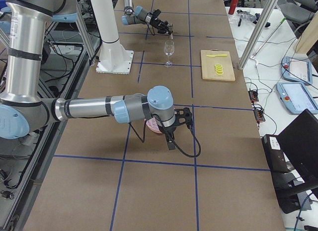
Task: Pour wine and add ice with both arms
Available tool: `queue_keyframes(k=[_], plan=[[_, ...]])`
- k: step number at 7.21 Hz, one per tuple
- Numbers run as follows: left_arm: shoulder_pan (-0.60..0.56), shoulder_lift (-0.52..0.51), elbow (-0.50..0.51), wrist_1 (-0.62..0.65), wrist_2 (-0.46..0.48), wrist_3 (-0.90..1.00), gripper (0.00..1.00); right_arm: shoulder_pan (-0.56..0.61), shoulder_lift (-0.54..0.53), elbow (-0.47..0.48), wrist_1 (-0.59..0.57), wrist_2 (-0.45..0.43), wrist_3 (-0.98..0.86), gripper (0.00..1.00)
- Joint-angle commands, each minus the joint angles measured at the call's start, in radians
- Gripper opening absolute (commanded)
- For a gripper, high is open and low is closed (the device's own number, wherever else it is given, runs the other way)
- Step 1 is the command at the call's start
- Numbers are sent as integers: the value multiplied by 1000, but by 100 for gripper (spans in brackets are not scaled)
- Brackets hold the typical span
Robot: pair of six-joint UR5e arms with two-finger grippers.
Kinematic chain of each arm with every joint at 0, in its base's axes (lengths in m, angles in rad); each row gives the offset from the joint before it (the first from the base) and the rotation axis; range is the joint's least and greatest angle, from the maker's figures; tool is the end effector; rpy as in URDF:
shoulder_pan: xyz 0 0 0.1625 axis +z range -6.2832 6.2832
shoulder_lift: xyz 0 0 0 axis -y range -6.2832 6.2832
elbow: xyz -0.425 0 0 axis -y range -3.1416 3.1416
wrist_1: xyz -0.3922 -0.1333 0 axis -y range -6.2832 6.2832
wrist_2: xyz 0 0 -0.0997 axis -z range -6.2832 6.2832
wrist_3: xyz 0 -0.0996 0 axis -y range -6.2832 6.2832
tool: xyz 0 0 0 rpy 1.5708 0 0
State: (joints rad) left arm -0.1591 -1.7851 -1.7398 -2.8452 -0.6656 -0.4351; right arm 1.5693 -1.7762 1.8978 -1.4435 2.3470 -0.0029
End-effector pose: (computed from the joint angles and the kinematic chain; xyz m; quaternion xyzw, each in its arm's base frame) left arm 0.4668 -0.2893 0.3264 0.6355 0.3506 0.0004 0.6879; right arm 0.0629 -0.4168 0.5753 0.1152 -0.3754 -0.0490 0.9184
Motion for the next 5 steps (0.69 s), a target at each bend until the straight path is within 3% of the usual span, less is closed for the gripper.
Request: queue_keyframes(k=[1, 3, 5], plan=[[3, -106, -20, 172, 6, 87, 0, 0, -3, -3, 0, 0, 1, 100], [7, -187, -17, 309, 12, 169, 0, 0, -3, -6, 0, 0, 1, 100], [9, -209, -17, 323, 32, 334, 0, 0, -3, -8, 0, 0, 1, 100]])
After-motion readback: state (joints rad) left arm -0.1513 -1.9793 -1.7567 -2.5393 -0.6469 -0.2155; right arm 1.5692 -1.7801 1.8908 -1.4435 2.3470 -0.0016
